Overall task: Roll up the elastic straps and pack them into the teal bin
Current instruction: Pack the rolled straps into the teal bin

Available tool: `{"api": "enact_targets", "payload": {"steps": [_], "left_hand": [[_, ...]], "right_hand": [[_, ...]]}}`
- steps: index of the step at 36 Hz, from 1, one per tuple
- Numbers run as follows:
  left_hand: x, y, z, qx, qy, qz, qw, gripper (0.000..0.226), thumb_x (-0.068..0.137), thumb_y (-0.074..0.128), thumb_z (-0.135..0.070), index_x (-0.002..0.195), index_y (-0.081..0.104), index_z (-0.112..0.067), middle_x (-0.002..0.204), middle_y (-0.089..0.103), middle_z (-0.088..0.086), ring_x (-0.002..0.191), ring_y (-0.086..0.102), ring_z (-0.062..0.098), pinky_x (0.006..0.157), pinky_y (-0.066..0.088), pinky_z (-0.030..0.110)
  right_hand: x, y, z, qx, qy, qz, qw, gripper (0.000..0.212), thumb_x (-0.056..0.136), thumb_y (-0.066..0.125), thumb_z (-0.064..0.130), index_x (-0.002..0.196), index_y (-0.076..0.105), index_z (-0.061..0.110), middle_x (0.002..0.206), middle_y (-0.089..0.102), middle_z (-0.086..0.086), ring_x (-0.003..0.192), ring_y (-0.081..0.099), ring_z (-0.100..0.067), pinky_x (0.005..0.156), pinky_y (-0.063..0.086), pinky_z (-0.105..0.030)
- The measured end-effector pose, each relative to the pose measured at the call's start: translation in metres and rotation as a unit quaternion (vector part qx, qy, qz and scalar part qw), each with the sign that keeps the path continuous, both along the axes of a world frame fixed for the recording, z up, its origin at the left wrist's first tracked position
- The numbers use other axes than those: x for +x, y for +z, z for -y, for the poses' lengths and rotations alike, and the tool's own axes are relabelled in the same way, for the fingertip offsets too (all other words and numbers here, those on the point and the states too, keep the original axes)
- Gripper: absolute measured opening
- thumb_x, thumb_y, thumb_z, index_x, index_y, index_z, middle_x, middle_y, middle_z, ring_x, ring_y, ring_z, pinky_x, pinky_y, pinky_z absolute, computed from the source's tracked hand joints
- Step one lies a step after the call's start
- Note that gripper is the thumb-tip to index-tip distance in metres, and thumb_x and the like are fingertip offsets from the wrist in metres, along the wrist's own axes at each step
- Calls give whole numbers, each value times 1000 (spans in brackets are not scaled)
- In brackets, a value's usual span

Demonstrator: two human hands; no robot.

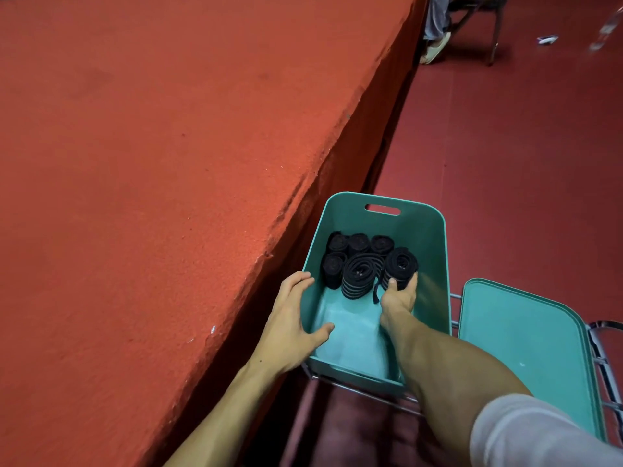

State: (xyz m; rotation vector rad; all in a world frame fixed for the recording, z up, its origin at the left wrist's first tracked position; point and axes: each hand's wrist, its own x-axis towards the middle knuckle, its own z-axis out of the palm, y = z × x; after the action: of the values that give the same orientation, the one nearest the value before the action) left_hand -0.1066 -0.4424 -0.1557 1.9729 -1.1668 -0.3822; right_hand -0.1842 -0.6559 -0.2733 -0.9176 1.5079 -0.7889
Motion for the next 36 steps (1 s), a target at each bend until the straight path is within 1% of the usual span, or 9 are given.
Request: {"api": "enact_targets", "payload": {"steps": [7, 13, 18, 21, 26, 28, 30, 33, 36], "left_hand": [[0, 0, 1, 2, 0, -5, 1000, 81, 71, 72, -37, 142, 43, -9, 144, 31, -11, 134, 27, -7, 110, 13, 3], [0, 0, 1, 4, 0, 0, 1000, 80, 71, 72, -36, 141, 44, -8, 143, 32, -10, 134, 28, -6, 111, 13, 4], [3, -1, 2, 20, -1, 18, 1000, 79, 75, 77, -31, 143, 42, -9, 144, 28, -12, 136, 27, -2, 111, 12, 4], [2, 2, 3, 43, 5, 48, 998, 78, 79, 78, -33, 144, 41, -11, 147, 29, -8, 139, 26, 7, 116, 15, 15], [1, 22, 5, 69, 8, 103, 992, 77, 84, 73, -37, 147, 37, -11, 150, 28, -3, 141, 20, 12, 110, 11, 13], [2, 35, 5, 72, 16, 123, 990, 76, 86, 72, -36, 147, 37, -10, 150, 28, -3, 141, 21, 13, 109, 10, 12], [3, 52, 4, 72, 24, 151, 986, 74, 86, 72, -34, 146, 37, -9, 150, 30, 1, 142, 24, 16, 110, 9, 12], [11, 83, -7, 72, 40, 184, 980, 70, 87, 71, -32, 145, 40, -8, 148, 35, 3, 139, 29, 19, 114, 20, 21], [24, 114, -34, 103, 64, 213, 970, 65, 88, 68, -34, 143, 42, -10, 145, 37, 5, 137, 31, 22, 112, 24, 26]], "right_hand": [[1, 4, -5, 3, 0, 13, 1000, 65, 101, 52, 10, 156, 24, 26, 153, 40, -8, 137, 43, -29, 111, 32, -33], [-1, 10, -10, 2, 3, 21, 1000, 72, 98, 59, 12, 157, 21, 25, 155, 38, -6, 138, 41, -27, 112, 30, -32], [-6, 25, -15, 23, 0, -70, 997, 70, 90, 71, 14, 149, 33, 13, 147, 41, -21, 133, 44, -39, 110, 34, -43], [-9, 44, -25, 19, 33, -118, 992, 61, 87, 73, 12, 139, 40, 8, 141, 44, -22, 128, 46, -42, 106, 37, -45], [-9, 86, -41, -90, 138, -154, 974, 52, 87, 73, 14, 129, 44, 11, 131, 52, -16, 121, 51, -39, 98, 41, -43], [-12, 108, -45, -155, 207, -157, 953, 38, 87, 73, 16, 120, 54, 11, 119, 62, -11, 114, 57, -33, 93, 43, -37], [-15, 129, -49, -225, 286, -157, 918, 24, 86, 73, 18, 107, 63, 12, 105, 69, -4, 104, 62, -25, 89, 47, -35], [-12, 163, -60, -317, 403, -143, 847, 21, 83, 77, 19, 101, 68, 14, 98, 70, 0, 89, 64, -18, 89, 50, -33], [1, 199, -76, -398, 478, -144, 770, 21, 82, 78, 22, 101, 69, 17, 95, 68, 3, 86, 61, -16, 87, 49, -32]]}}
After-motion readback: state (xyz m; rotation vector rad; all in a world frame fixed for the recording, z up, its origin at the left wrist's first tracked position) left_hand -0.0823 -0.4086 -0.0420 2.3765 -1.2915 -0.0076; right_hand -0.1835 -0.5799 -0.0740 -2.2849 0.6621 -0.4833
